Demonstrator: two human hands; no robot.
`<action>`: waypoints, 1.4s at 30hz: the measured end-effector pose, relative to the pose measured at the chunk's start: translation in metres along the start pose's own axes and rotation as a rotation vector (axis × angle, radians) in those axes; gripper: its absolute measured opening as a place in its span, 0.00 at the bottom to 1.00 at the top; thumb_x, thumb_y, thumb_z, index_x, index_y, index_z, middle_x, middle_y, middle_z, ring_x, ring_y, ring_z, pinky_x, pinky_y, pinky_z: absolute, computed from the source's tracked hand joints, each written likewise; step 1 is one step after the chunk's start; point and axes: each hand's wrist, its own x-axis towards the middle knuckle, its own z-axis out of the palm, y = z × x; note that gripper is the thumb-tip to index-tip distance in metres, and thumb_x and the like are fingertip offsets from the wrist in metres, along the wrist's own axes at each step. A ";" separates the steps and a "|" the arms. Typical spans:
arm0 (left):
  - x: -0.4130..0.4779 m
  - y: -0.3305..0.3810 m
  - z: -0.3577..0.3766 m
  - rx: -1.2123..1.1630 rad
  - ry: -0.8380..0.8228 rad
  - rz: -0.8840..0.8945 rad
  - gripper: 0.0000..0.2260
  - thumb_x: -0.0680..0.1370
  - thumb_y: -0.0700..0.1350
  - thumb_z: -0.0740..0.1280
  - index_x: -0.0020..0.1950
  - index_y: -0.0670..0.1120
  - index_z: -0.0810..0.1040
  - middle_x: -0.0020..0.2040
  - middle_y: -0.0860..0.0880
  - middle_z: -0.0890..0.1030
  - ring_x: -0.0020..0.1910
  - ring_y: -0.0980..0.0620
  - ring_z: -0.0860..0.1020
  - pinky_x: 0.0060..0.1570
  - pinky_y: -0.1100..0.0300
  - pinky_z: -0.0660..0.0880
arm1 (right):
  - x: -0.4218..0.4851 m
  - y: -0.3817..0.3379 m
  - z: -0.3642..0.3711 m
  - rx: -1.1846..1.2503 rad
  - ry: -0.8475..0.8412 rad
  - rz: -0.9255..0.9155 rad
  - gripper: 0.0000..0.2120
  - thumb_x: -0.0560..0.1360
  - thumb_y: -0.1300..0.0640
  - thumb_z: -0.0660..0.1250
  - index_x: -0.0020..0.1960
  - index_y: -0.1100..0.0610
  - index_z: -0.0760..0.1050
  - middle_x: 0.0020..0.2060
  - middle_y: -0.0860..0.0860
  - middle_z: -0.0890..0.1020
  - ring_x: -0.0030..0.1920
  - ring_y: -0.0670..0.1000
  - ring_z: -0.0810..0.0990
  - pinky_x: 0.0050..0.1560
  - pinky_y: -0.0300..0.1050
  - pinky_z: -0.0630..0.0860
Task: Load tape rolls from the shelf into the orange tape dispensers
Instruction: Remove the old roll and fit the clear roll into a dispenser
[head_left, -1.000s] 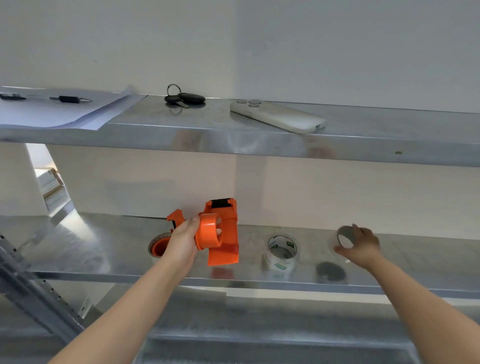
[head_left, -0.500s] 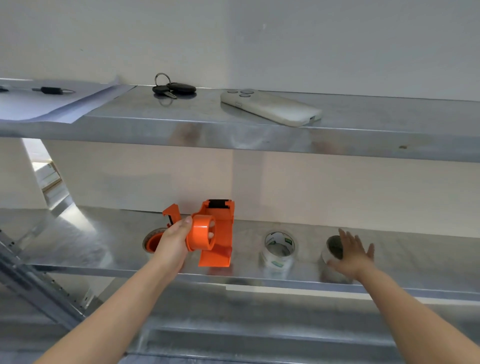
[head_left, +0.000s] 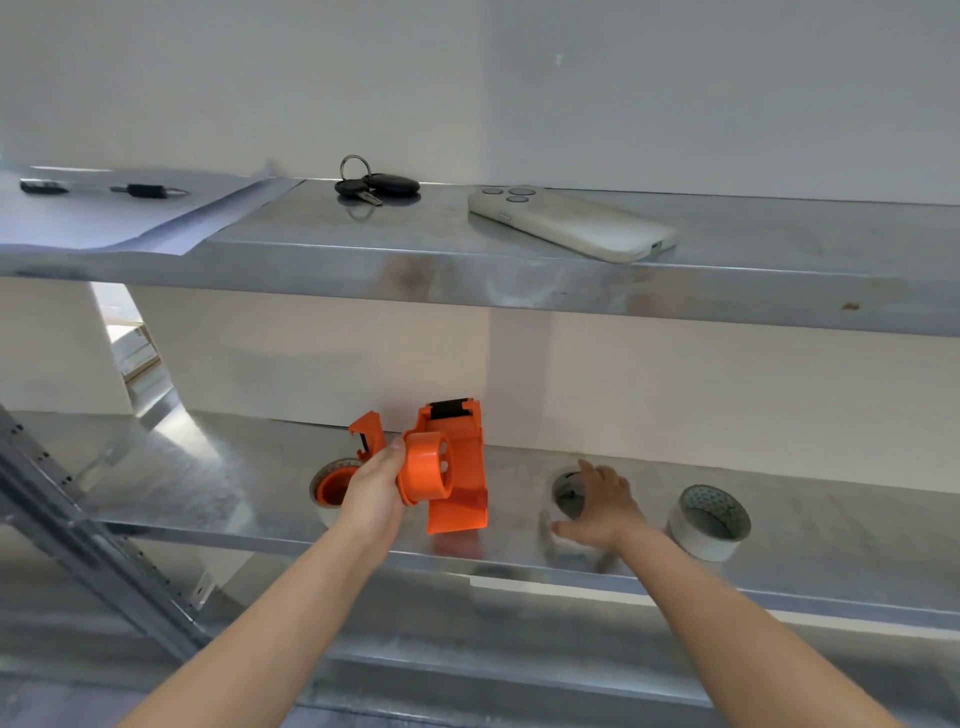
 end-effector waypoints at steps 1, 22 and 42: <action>0.000 0.000 -0.003 -0.001 0.002 -0.002 0.13 0.81 0.46 0.55 0.51 0.43 0.77 0.38 0.49 0.86 0.35 0.54 0.84 0.35 0.61 0.81 | 0.001 0.001 -0.001 0.043 0.012 0.029 0.49 0.64 0.40 0.71 0.75 0.51 0.48 0.73 0.56 0.58 0.73 0.59 0.57 0.70 0.52 0.63; -0.020 0.000 0.044 0.307 -0.129 0.103 0.11 0.80 0.52 0.57 0.53 0.51 0.77 0.51 0.45 0.83 0.51 0.47 0.81 0.55 0.52 0.77 | -0.064 -0.088 -0.045 1.348 -0.110 -0.144 0.39 0.63 0.51 0.70 0.70 0.53 0.57 0.53 0.53 0.78 0.50 0.51 0.79 0.48 0.46 0.77; -0.019 -0.003 0.029 -0.152 -0.207 -0.201 0.21 0.80 0.55 0.53 0.48 0.43 0.80 0.42 0.45 0.83 0.44 0.49 0.80 0.45 0.55 0.77 | -0.085 -0.101 -0.015 1.059 0.455 -0.245 0.34 0.63 0.40 0.68 0.66 0.47 0.65 0.65 0.45 0.68 0.66 0.46 0.68 0.66 0.44 0.68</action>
